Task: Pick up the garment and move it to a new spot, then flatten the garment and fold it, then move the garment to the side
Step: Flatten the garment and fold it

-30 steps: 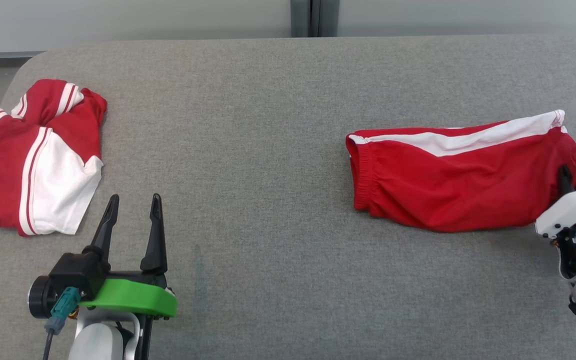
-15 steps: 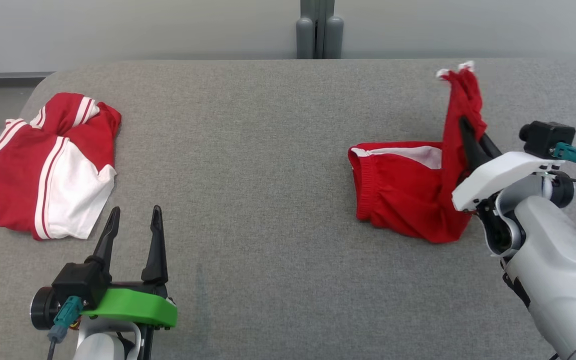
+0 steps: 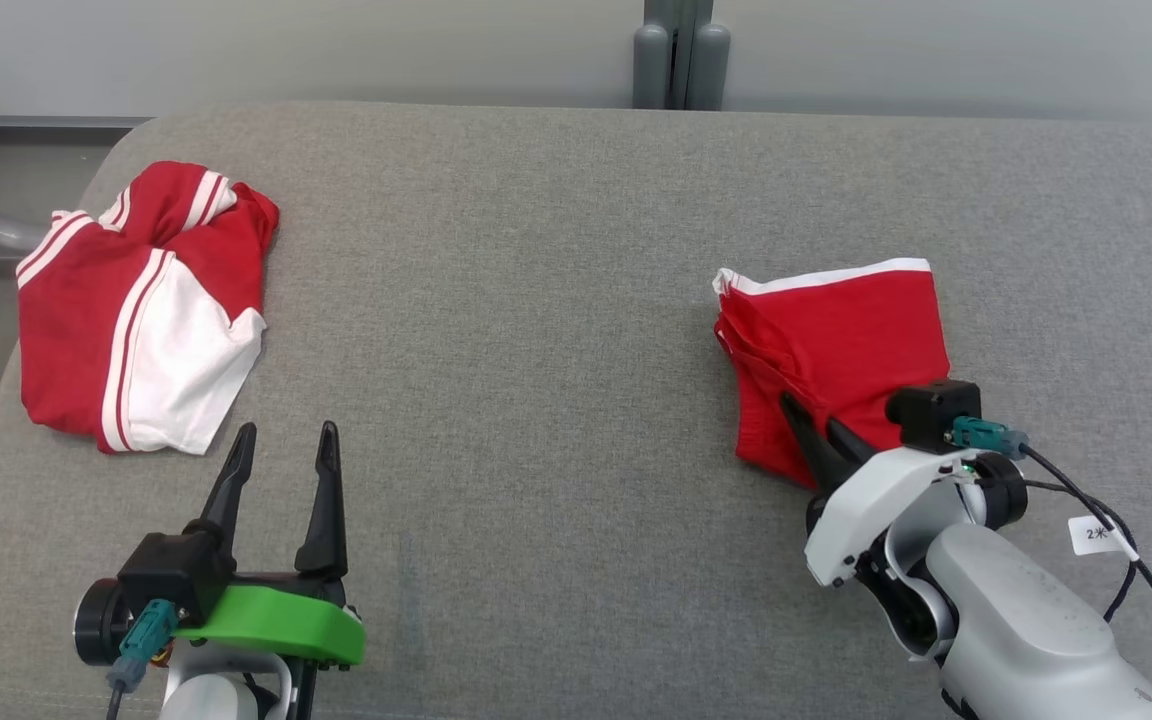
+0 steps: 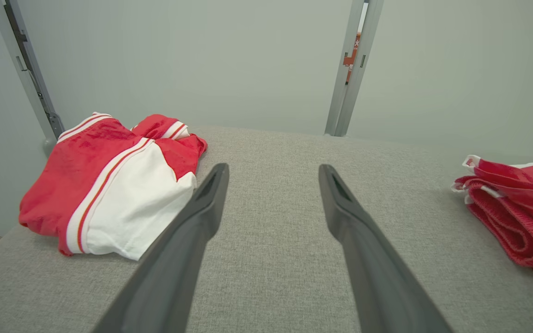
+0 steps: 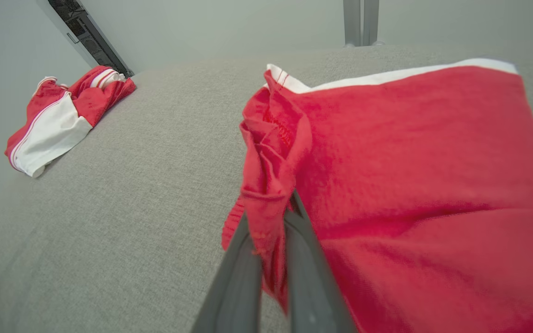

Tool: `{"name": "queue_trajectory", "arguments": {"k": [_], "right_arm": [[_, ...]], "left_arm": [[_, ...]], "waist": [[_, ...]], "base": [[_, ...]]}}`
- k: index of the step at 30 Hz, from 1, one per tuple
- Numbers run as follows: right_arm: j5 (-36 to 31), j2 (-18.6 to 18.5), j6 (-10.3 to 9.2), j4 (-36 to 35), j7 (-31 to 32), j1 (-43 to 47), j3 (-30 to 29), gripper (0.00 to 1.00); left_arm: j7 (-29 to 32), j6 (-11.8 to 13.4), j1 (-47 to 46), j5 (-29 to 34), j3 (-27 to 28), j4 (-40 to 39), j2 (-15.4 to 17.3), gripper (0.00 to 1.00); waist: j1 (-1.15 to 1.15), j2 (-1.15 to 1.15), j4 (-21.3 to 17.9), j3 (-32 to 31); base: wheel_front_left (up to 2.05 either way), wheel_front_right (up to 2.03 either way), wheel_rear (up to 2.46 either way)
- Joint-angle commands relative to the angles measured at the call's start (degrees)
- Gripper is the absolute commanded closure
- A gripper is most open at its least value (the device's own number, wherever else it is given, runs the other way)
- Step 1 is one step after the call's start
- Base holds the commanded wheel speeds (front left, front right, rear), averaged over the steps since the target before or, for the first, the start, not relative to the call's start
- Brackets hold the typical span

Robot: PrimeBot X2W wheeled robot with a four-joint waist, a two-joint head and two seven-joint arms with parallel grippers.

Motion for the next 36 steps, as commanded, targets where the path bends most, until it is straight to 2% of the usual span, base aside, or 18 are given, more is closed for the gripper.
{"name": "queue_trajectory", "arguments": {"k": [1, 8, 15, 19, 23, 24, 25, 26, 36], "right_arm": [[-0.11, 0.4, 0.01, -0.45, -0.58, 1.02, 0.37, 0.0], [1.83, -0.5, 0.01, -2.13, -3.6, 1.51, -4.76, 0.0], [2.48, -3.14, 0.01, -4.42, -4.93, 3.42, -14.34, 0.0], [0.61, -4.41, 0.01, -4.04, -5.17, 3.92, -19.15, 0.0], [-1.82, -4.21, 0.01, -2.04, -5.12, 3.75, -20.9, 0.0], [-2.4, -4.04, 0.01, -1.42, -5.11, 3.52, -20.67, 0.5], [-3.16, -3.68, 0.01, -0.44, -5.0, 3.17, -20.24, 0.84], [-3.52, -3.34, 0.01, 0.28, -4.81, 2.83, -19.83, 1.0], [-8.07, -0.35, 0.01, 8.73, -4.77, 0.31, -12.53, 1.0]], "left_arm": [[-0.19, -0.18, 0.47, -0.68, -0.03, 0.09, 0.15, 0.0], [-0.19, -0.18, 0.35, -0.23, -0.06, 0.26, 0.14, 0.0], [-0.19, -0.18, 1.21, -0.19, -0.45, 0.22, 0.14, 0.0], [-0.19, -0.18, 0.88, -0.07, -0.62, 0.1, 0.14, 0.0], [-0.19, -0.18, 0.46, 0.04, -0.72, -0.13, 0.14, 0.0], [-0.19, -0.18, 0.32, 0.04, -0.81, -0.15, 0.14, 0.0], [-0.19, -0.18, 0.07, -0.04, -0.92, -0.15, 0.14, 0.0], [-0.19, -0.18, -0.14, -0.12, -1.04, -0.13, 0.14, 0.0], [-0.19, -0.18, -1.79, -1.13, -2.25, 0.45, 0.14, 0.0]], "waist": [[0.0, 0.0, 0.07, 0.05], [0.0, 0.0, -0.33, -0.45], [0.0, 0.0, -1.0, -1.35], [0.0, 0.0, -0.98, -1.33], [0.0, 0.0, -0.77, -0.92], [0.0, 0.0, -0.67, -0.75], [0.0, 0.0, -0.52, -0.51], [0.0, 0.0, -0.39, -0.29], [0.0, 0.0, 1.76, 1.28]], "base": [[0.0, 0.0, 0.0], [0.0, 0.0, 0.0], [0.0, 0.0, 0.0], [0.0, 0.0, 0.0], [0.0, 0.0, 0.0], [0.0, 0.0, 0.0], [0.0, 0.0, 0.0], [0.0, 0.0, 0.0], [0.0, 0.0, 0.0]]}}
